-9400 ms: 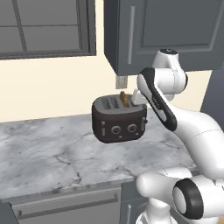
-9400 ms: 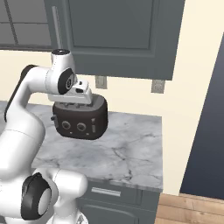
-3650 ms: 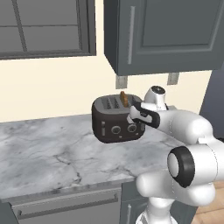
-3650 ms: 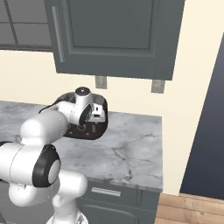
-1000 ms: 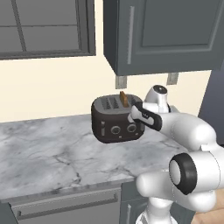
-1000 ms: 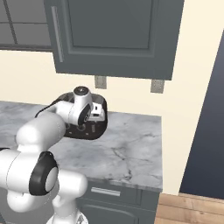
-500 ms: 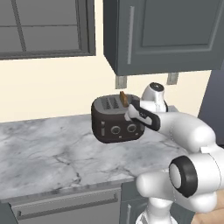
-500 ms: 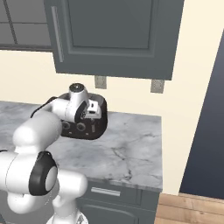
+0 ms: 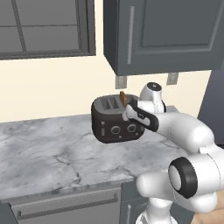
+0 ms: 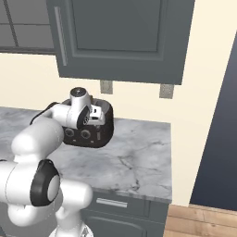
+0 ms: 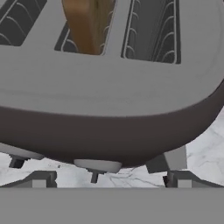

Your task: Start the toaster. Once the lever pops up, take the bread to the plate on the dining counter.

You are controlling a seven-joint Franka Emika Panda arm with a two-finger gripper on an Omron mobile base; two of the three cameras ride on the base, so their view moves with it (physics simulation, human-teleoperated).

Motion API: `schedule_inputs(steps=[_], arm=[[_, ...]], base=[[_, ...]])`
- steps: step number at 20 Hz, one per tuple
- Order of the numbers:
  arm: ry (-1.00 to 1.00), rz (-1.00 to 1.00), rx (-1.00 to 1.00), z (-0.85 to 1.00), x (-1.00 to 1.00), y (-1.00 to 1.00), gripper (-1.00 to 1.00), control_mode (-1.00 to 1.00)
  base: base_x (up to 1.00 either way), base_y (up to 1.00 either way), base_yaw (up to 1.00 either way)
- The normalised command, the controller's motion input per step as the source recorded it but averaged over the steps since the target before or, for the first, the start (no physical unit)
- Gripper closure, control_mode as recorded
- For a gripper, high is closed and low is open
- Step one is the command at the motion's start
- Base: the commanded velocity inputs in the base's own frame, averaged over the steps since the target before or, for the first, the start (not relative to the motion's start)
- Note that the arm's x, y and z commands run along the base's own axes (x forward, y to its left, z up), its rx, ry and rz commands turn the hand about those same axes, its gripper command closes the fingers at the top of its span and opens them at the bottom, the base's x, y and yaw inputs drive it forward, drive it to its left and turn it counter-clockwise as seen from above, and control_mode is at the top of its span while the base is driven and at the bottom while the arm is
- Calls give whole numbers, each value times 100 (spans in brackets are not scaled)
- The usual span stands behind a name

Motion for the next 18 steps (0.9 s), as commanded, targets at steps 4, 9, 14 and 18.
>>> schedule_inputs(steps=[4, 9, 14, 18], arm=[[0, 0, 0, 0, -25, -12, -100, -100], [0, 0, 0, 0, -16, -5, -100, -100], [0, 0, 0, 3, 3, 0, -100, -100], [0, 0, 0, 0, 2, 0, -100, -100]], base=[[0, 0, 0], [0, 0, 0], [0, 0, 0], [0, 0, 0]])
